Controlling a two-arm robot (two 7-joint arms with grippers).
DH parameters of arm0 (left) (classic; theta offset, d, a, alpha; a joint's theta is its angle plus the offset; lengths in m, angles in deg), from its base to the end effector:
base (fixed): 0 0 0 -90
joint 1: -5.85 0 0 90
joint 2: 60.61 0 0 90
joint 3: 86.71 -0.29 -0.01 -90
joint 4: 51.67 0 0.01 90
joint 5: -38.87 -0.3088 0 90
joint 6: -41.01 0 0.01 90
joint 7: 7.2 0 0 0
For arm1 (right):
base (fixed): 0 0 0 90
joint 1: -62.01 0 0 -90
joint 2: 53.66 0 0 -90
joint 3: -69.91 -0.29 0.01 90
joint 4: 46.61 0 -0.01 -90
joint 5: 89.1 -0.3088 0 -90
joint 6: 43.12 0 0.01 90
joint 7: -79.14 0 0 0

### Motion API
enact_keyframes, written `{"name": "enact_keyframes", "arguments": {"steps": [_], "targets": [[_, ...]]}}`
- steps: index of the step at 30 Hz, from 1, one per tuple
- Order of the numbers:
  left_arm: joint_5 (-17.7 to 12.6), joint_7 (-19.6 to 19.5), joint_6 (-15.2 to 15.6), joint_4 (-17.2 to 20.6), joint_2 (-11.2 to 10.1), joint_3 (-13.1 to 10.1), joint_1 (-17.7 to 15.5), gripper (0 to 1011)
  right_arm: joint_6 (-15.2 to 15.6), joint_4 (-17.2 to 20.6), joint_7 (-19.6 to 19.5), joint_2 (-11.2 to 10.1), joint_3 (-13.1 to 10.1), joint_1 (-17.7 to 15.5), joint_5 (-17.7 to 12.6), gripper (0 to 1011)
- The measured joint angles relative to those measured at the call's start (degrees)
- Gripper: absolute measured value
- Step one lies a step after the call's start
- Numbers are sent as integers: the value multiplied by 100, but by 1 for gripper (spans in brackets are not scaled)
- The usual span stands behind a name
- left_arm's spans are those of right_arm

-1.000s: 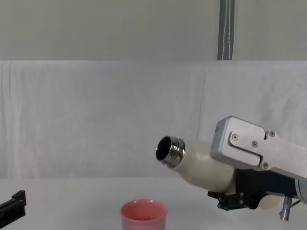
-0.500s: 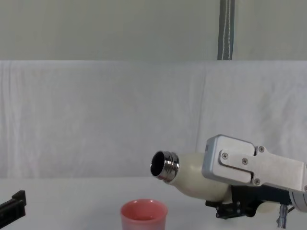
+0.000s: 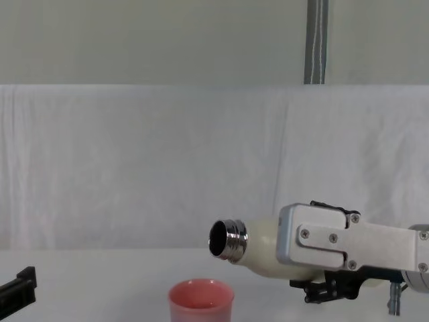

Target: Grasp the thermos with one hand and pour water into the cup lid.

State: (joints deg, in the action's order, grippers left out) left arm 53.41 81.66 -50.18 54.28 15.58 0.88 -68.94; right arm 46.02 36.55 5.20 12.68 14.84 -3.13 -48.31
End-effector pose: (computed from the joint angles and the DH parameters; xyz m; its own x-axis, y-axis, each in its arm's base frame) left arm 0.2530 0.0376 -0.2852 0.1244 0.9917 -0.0325 -0.9921 0.1239 -0.0176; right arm 0.4035 0.0351 -0.2365 0.3418 -0.1227 0.9317 0.8104 0.5405 -0.2261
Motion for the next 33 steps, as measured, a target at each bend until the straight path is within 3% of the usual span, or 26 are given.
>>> {"name": "enact_keyframes", "arguments": {"steps": [33], "targets": [[0,0,0,0,0,0,0,1001,19,-27,-68,-44,271,254,562,951]]}}
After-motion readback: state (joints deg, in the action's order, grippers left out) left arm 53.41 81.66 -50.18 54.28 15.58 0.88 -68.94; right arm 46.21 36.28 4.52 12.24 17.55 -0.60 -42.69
